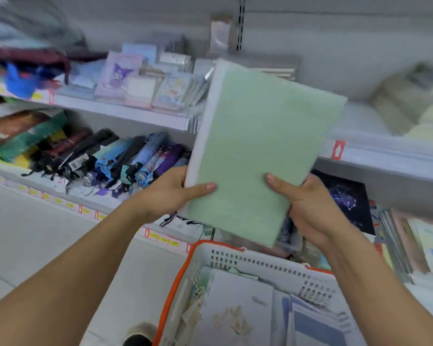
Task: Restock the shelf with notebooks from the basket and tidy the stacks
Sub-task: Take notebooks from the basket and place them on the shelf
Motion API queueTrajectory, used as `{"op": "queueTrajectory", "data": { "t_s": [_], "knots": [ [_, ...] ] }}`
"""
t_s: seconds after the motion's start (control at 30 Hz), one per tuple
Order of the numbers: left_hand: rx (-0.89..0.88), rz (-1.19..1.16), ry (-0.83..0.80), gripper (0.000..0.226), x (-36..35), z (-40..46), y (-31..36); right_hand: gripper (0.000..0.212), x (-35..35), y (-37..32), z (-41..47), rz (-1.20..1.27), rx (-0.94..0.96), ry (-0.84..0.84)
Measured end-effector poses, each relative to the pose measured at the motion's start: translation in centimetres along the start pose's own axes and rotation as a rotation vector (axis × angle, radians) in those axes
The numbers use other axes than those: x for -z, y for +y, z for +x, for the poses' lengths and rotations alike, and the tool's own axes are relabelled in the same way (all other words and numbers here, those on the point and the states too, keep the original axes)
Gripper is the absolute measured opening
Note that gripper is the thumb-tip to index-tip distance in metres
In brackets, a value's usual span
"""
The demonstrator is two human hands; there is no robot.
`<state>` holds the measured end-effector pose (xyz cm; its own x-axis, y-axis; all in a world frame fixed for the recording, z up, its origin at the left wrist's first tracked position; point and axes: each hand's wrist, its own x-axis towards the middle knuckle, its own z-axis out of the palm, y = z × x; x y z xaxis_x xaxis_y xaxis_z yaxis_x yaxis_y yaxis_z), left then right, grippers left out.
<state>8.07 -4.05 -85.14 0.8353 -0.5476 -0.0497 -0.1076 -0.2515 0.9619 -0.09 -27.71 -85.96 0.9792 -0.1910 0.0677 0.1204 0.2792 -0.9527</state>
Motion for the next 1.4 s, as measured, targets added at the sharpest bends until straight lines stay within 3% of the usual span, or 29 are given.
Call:
{"op": "queueTrajectory", "data": {
  "t_s": [0.13, 0.23, 0.33, 0.4, 0.47, 0.63, 0.7, 0.8, 0.93, 1.03, 1.07, 1.13, 1.17, 1.23, 1.3, 1.33, 1.4],
  "knots": [
    [-0.134, -0.320, 0.262, 0.021, -1.5, 0.2, 3.0, 0.044, -1.3, -4.0, 0.5, -0.058, 0.050, -0.050],
    [-0.146, -0.369, 0.358, 0.022, -1.7, 0.5, 4.3, 0.039, -2.1, -4.0, -1.0, -0.160, 0.002, -0.040],
    [-0.115, -0.515, 0.304, 0.032, -1.4, 0.8, 5.8, 0.028, -2.5, -5.1, -0.5, -0.068, 0.001, 0.027],
    [-0.123, -0.704, 0.206, 0.052, -1.0, 1.0, 6.7, 0.023, -3.0, -7.2, 1.5, 0.000, -0.024, 0.073],
    [-0.147, -0.817, 0.212, 0.066, -0.7, 1.3, 7.1, 0.019, -3.6, -9.7, 4.7, 0.058, -0.054, 0.091],
    [-0.108, -0.724, 0.306, 0.055, -0.7, 1.7, 6.0, 0.018, -4.6, -16.9, 16.3, 0.080, -0.103, 0.121],
    [-0.092, -0.694, 0.327, 0.053, -0.4, 1.9, 5.5, 0.023, -4.3, -18.0, 19.8, -0.055, -0.137, 0.150],
    [-0.061, -0.648, 0.363, 0.051, 0.2, 2.1, 4.7, 0.009, -3.5, -17.6, 22.3, -0.341, -0.137, 0.235],
    [-0.007, -0.556, 0.396, 0.044, 0.5, 2.2, 3.8, 0.024, -2.5, -16.2, 22.7, -0.556, 0.009, 0.419],
    [0.045, -0.350, 0.383, 0.038, 0.6, 1.8, 3.4, 0.035, -2.5, -14.1, 18.1, -0.933, 0.428, 0.610],
    [0.060, -0.246, 0.376, 0.035, 0.6, 1.6, 2.9, 0.030, -2.9, -12.3, 15.0, -0.981, 0.625, 0.622],
    [0.056, 0.079, 0.321, 0.032, 0.5, 1.5, 1.4, 0.014, -3.3, -6.3, 9.0, -0.946, 0.809, 0.413],
    [0.035, 0.286, 0.258, 0.031, 0.4, 1.6, 0.6, 0.012, -3.0, -2.3, 6.4, -0.976, 0.741, 0.225],
    [0.018, 0.706, 0.063, 0.027, 0.0, 1.4, -0.8, 0.031, -1.2, 6.8, 2.3, -1.167, 0.306, -0.216],
    [0.049, 0.968, -0.139, 0.025, -0.5, 1.1, -1.3, 0.077, 1.8, 15.4, -0.9, -1.332, -0.214, -0.521],
    [0.078, 1.005, -0.220, 0.025, -0.8, 1.0, -1.3, 0.103, 3.6, 18.9, -2.2, -1.377, -0.398, -0.529],
    [0.135, 0.997, -0.300, 0.025, -1.1, 0.9, -1.1, 0.134, 7.1, 23.6, -4.2, -1.404, -0.557, -0.369]
  ]
}}
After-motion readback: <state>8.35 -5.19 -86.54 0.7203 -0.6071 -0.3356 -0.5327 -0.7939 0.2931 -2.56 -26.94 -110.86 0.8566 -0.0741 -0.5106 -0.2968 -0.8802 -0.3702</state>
